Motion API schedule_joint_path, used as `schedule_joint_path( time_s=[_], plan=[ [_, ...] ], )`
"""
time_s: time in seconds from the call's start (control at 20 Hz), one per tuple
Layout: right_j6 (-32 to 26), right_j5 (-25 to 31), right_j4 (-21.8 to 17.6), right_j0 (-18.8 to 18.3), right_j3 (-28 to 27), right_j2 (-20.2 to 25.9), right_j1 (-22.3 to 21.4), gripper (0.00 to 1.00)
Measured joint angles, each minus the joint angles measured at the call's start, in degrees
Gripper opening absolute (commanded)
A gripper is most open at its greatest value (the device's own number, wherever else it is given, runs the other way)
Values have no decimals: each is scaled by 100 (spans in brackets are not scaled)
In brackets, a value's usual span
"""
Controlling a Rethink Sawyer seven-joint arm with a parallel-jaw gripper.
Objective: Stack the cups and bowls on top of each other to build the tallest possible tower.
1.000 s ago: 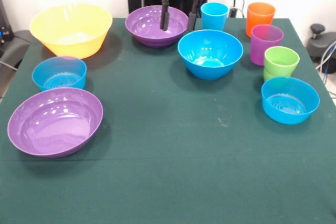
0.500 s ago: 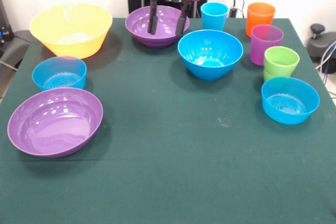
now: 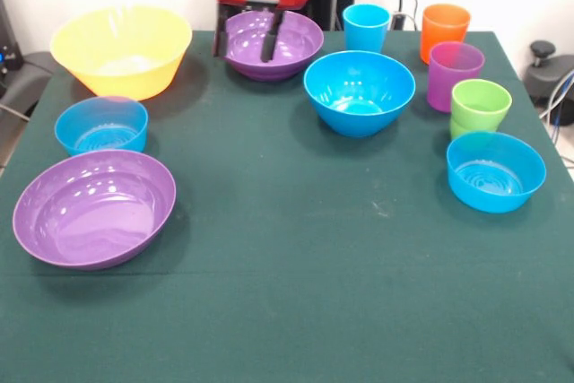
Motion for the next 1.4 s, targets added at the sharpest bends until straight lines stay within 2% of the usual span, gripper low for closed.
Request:
schedule_joint_path(
  time_s=[0.25,0.35,0.45,0.8,1.0,1.4],
  plan=[
    [0,355,-1,-409,-156,144,28,100],
    [0,373,-2,-515,-189,193,32,100],
    [0,374,-2,-812,-269,370,47,100],
    [0,377,-5,-1430,-404,879,194,100],
    [0,427,-31,-1592,-524,1033,340,100],
    [0,682,-515,-1525,-899,1086,775,100]
  ],
)
